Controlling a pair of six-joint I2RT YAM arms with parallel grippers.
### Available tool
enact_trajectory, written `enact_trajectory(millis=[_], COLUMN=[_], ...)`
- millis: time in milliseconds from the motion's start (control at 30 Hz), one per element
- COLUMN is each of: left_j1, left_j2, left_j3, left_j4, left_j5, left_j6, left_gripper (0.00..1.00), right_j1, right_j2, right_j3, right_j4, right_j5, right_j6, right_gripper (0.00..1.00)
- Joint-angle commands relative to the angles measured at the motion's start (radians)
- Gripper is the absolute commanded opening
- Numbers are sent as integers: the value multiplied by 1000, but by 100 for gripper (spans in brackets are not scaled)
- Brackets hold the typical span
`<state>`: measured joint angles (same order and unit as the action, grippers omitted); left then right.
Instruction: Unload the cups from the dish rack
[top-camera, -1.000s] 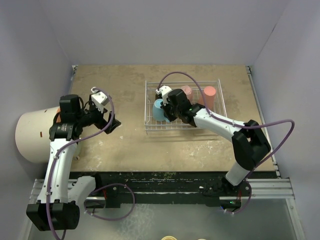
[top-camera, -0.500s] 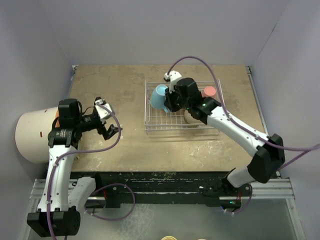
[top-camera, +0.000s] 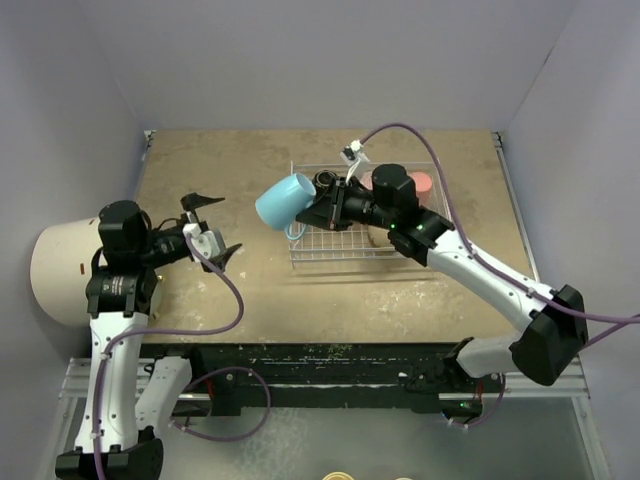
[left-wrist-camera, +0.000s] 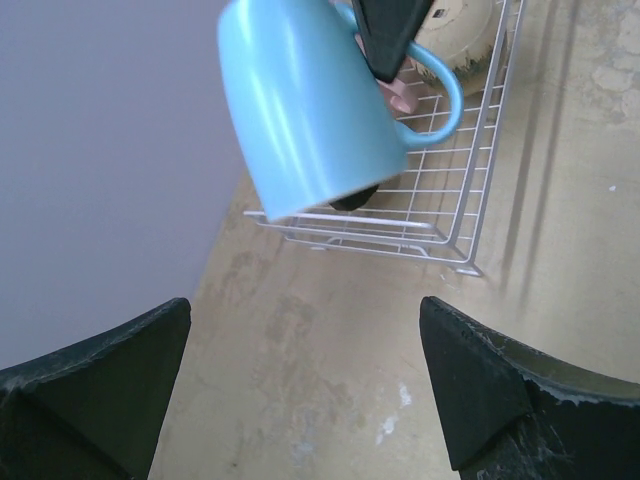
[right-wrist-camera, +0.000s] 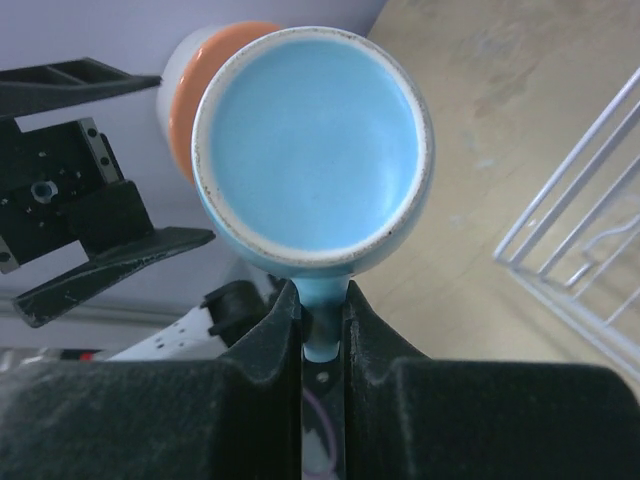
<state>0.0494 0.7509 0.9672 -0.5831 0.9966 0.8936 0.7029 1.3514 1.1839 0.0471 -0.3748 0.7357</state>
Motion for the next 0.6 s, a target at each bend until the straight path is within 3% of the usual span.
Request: enact_trajectory(millis=[0, 333, 500, 567], left_j1=[-2, -3, -2, -3], left_j2=[-21, -35, -20, -9], left_j3=[43, 0, 13, 26], left_j4=[8, 5, 39, 10], left_j5=[78, 66, 51, 51], left_j6=[110, 110, 50, 50], left_gripper=[99, 99, 84, 75], right_j1=[27, 79, 131, 147], right_j2=[-11, 76, 120, 133], right_j3=[-41, -120, -102, -127], right_j4=[330, 644, 619, 684], right_j5=[-167, -262, -254, -241], right_j6=[286, 536, 576, 624], right_gripper=[0, 0, 0, 0])
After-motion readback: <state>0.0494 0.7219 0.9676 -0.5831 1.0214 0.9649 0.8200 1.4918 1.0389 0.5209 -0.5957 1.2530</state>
